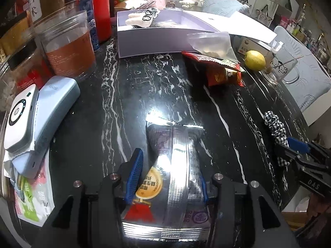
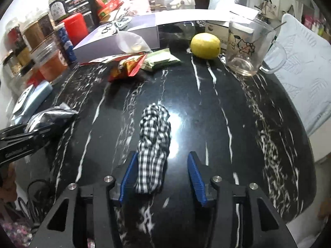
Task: Organize soft objects
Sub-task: 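Lift the snack bag and scrunchie and carry them toward the white box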
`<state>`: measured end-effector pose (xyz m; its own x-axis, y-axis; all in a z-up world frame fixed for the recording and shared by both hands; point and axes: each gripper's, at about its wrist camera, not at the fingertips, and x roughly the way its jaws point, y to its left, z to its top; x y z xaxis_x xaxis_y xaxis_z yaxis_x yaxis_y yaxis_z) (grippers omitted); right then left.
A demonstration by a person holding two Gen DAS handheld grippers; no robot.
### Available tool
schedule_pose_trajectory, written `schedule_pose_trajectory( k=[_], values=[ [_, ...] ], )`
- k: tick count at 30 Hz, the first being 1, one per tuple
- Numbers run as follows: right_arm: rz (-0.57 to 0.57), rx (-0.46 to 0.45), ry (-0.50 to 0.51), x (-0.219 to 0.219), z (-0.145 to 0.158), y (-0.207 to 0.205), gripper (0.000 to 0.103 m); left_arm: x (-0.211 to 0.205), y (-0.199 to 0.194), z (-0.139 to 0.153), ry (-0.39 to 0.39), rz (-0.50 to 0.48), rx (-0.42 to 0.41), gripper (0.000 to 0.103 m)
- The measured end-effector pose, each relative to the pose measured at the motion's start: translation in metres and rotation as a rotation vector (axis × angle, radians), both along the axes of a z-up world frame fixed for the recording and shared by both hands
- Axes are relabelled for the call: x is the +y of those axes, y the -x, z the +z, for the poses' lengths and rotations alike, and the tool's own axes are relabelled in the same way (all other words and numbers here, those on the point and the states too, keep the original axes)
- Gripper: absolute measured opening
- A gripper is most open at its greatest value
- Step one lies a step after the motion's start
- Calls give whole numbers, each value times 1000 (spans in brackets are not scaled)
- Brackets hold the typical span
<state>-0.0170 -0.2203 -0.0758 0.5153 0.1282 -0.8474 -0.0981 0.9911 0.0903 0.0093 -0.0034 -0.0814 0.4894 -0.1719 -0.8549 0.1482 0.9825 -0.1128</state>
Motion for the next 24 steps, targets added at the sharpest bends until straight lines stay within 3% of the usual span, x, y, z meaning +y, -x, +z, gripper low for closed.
schedule_pose_trajectory(
  k=[4, 5, 7, 8, 9, 14, 24],
  values=[
    [7, -10, 33, 3, -2, -6, 49, -4, -1, 0, -22, -7, -10, 46],
    [12, -13, 54, 5, -2, -8, 49, -4, -1, 0, -14, -11, -14, 38],
    [14, -38, 84, 7, -4, -9, 38, -4, 0, 0, -12, -13, -21, 37],
    [18, -60, 85, 6, -4, -9, 27, -4, 0, 0, -11, -11, -23, 37],
    [12, -65, 84, 6, -4, -10, 25, -3, -1, 0, -9, -9, -22, 37],
    [10, -68, 69, 5, -4, -12, 22, -3, 0, 2, 22, -9, -11, 37],
    [-38, -74, -10, -8, 4, 1, 22, -9, 1, 24, 37, -38, -67, 37]
  ],
)
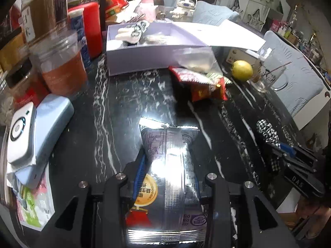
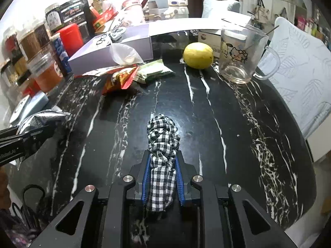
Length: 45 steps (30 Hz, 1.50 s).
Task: Organize soft objects
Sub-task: 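Lift the snack bag and scrunchie and carry them toward the white box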
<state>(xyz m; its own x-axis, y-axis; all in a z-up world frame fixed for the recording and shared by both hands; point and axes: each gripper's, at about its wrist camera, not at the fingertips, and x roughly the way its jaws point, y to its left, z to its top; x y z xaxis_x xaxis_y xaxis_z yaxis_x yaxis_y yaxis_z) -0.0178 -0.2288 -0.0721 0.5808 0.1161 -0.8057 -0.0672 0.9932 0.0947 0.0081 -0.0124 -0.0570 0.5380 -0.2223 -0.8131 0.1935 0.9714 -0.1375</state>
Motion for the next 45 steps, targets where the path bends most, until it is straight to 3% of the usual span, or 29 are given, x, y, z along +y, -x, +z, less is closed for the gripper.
schedule_pose_trajectory(
  k=[12, 27, 30, 37, 45],
  values=[
    [108, -70, -38, 22, 32, -10, 22, 2, -16, 36, 18, -10, -107, 37],
    [248, -206, 19, 51, 85, -43, 22, -8, -45, 93, 29, -51, -257, 37],
    [265, -234, 4, 53, 96, -50, 22, -11, -55, 104, 48, -63, -268, 37],
    [284, -294, 20, 58, 113, -74, 22, -19, -82, 118, 0, -36, -322, 37],
    [279, -338, -3, 54, 126, -109, 22, -25, -110, 132, -3, -27, -358, 37]
  ],
)
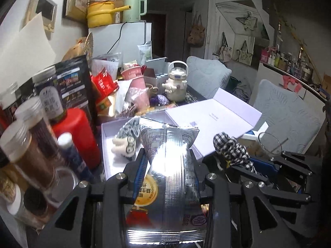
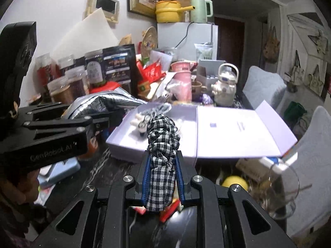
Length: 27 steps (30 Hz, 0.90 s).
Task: Organize soft objects
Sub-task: 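Lift the snack bag and scrunchie and carry them toward the white box, then lower the snack bag and scrunchie into the box and open the right gripper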
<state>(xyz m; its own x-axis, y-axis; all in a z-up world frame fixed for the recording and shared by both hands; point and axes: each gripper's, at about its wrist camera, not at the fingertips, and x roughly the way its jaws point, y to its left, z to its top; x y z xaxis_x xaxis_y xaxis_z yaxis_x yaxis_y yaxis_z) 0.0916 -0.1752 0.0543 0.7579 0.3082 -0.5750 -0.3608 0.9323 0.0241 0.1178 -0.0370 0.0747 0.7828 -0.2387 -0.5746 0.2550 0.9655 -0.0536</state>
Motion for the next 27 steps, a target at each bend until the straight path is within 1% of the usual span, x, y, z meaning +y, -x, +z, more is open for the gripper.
schedule_pose_trajectory(
  k=[4, 11, 14, 16, 19, 22, 27],
  values=[
    [0, -24, -12, -3, 10, -19, 22, -3, -14, 4, 6, -12, -2, 37],
    [-11, -61, 7, -4, 19, -58, 22, 0, -45, 11, 3, -3, -23, 37],
    [-3, -70, 9, -4, 21, -75, 22, 5, -61, 11, 23, 21, -27, 37],
    [-2, -71, 7, -3, 21, -86, 22, 8, -69, 13, 39, 58, -48, 37],
    [-3, -68, 4, -2, 20, -105, 22, 8, -83, 15, 26, 97, -86, 37],
    [0, -69, -6, -2, 20, -120, 22, 12, -101, 15, 66, 99, -71, 37],
    [-5, -66, -19, 0, 21, -147, 22, 20, -130, 8, 80, 129, -52, 37]
  ],
)
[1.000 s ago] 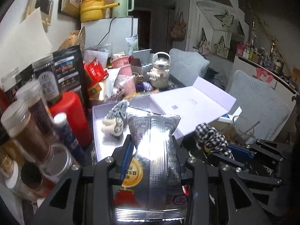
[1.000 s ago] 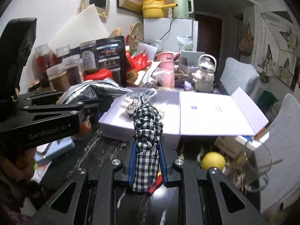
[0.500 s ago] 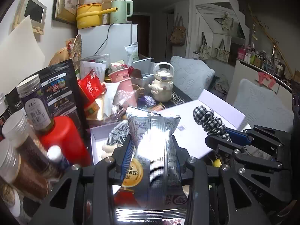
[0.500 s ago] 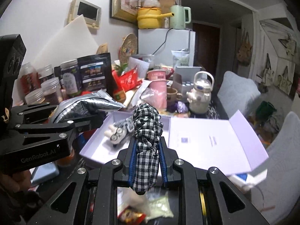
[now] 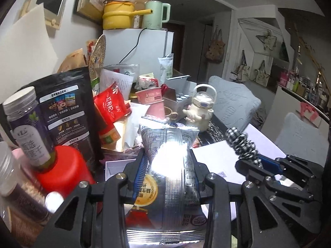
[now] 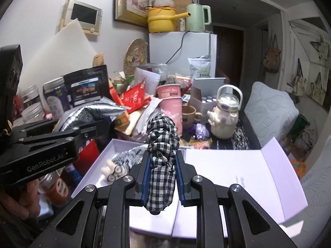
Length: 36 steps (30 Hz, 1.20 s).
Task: Organize soft objects
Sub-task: 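Lower the snack bag and scrunchie into the box and open the right gripper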
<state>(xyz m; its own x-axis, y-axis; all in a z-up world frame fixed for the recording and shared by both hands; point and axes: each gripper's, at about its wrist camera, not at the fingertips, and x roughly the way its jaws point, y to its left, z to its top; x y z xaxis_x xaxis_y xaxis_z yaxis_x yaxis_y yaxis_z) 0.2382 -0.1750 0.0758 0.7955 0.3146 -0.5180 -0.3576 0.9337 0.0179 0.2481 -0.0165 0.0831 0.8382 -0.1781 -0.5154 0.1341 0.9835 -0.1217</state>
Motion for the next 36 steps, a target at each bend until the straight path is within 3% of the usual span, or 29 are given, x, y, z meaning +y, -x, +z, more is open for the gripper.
schedule_pose_trajectory(
  k=[8, 17, 26, 36],
  values=[
    [24, 43, -23, 10, -8, -39, 22, 22, -35, -27, 5, 50, 86, 37],
    [20, 192, -13, 22, -53, -78, 22, 20, -56, -61, -23, 52, 185, 37],
    [5, 304, 10, 23, -88, -94, 23, 15, -70, -86, -17, 32, 280, 37],
    [6, 344, 24, 27, -101, -98, 24, 13, -81, -105, -64, 73, 348, 37]
  ],
)
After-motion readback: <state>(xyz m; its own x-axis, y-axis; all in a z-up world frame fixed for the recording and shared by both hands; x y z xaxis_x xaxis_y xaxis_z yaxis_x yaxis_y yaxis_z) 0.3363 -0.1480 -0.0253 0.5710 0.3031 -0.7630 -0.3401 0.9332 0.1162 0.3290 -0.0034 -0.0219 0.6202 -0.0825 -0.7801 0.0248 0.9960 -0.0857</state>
